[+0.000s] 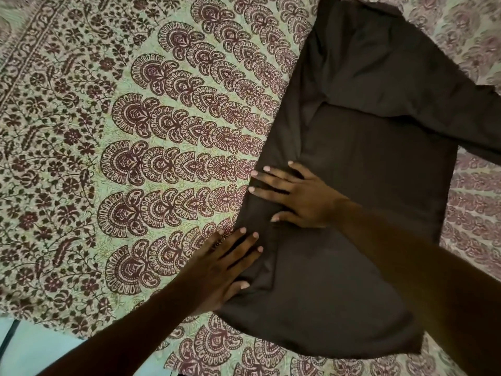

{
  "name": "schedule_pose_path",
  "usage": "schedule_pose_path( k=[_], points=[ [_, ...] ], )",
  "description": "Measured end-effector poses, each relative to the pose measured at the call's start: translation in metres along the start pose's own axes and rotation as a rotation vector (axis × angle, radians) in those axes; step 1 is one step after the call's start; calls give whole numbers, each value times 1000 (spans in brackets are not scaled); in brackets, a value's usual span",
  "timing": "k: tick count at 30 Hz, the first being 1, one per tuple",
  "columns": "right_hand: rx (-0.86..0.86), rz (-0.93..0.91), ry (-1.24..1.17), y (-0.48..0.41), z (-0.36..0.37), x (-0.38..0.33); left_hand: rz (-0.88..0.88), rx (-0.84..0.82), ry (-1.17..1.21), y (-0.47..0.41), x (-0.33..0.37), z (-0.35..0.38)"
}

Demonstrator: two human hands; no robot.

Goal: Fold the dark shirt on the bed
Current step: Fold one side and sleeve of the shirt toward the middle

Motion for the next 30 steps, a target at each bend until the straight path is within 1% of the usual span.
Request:
schedule_pose_path(
  k=[1, 4, 5, 6, 7, 9, 10, 11, 12, 13, 15, 16, 18, 20, 22, 24, 27, 30],
  points=[
    [18, 60, -9, 1, 1, 13, 9, 2, 2, -1, 1, -1],
    [88, 350, -57, 6, -8, 63, 60, 40, 20, -11, 4, -13],
    [105, 386, -53, 5, -12, 73, 71, 71, 44, -19, 4, -20],
    [121, 374, -29, 1, -17, 77, 64, 106, 77, -30, 1, -29],
    [127, 324, 10, -4, -20, 76, 34, 145, 117, -44, -4, -38],
    [106, 159, 77, -15, -20, 72, -84, 215, 187, -79, -23, -54],
    [88, 102, 82, -17, -18, 73, -164, 219, 201, -95, -34, -58],
    [69, 90, 73, -17, -15, 80, -235, 192, 196, -112, -46, -59],
    [58, 126, 57, -16, -12, 90, -278, 142, 177, -125, -56, -57],
    [58, 190, 34, -13, -11, 105, -282, 93, 153, -137, -61, -54],
    [65, 315, -23, -9, -13, 134, -227, 20, 110, -152, -65, -49],
    [58, 349, -43, -7, -14, 147, -205, 2, 92, -159, -66, -48],
    [35, 360, -43, -8, -16, 166, -199, 34, 73, -173, -68, -55],
    [26, 344, -17, -11, -21, 177, -215, 137, 78, -193, -71, -70],
    [58, 356, -15, -13, -30, 189, -258, 181, 93, -212, -78, -75],
    [103, 372, -16, -12, -38, 200, -305, 129, 103, -223, -85, -66],
    [115, 415, -36, -10, -43, 222, -318, 97, 126, -224, -85, -50],
    [135, 551, -103, -9, -44, 258, -325, 81, 146, -225, -85, -47]
  ],
)
Point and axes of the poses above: each hand's wrist, its own y-axis away from the middle knuckle, its own z-axis out of the palm, x = y × z, the point moved 9 cm from there along -y, towards the middle knuckle, and after that the axes turned 7 degrees about -z, right-handed, at the moved point
